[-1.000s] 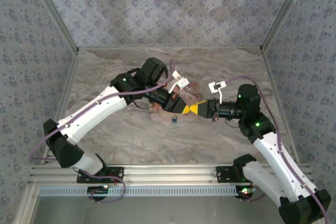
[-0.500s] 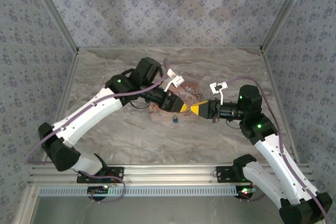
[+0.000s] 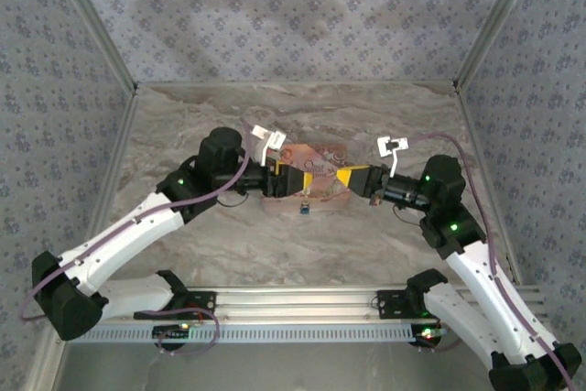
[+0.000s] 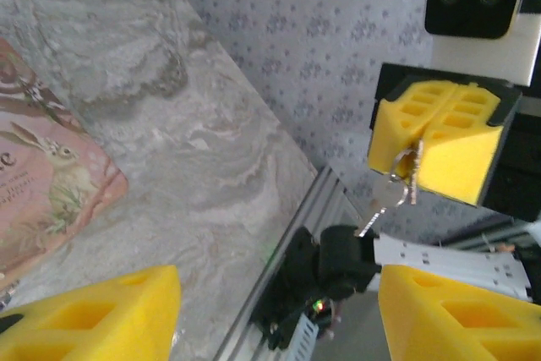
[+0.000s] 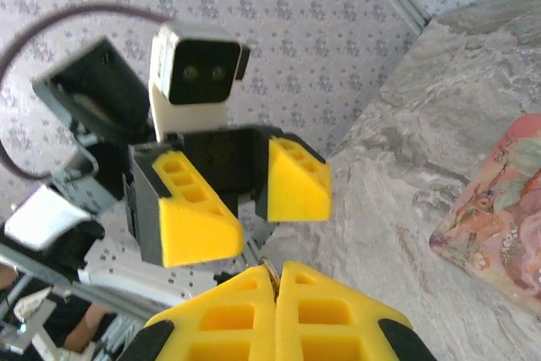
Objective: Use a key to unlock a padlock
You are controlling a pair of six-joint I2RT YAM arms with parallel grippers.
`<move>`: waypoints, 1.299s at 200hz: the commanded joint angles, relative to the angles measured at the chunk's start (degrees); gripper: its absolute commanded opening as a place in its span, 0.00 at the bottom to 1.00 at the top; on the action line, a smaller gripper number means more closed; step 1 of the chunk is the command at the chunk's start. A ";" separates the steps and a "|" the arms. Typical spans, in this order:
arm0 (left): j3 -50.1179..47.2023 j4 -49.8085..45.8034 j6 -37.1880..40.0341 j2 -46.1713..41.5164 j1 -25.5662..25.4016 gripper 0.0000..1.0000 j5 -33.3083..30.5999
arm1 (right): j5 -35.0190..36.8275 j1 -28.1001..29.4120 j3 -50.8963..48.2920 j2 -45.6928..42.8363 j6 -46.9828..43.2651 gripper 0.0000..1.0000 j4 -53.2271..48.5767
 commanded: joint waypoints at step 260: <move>-4.34 31.46 -6.74 1.34 -7.52 0.14 -8.97 | 19.13 10.13 -6.46 -0.72 11.37 0.00 18.56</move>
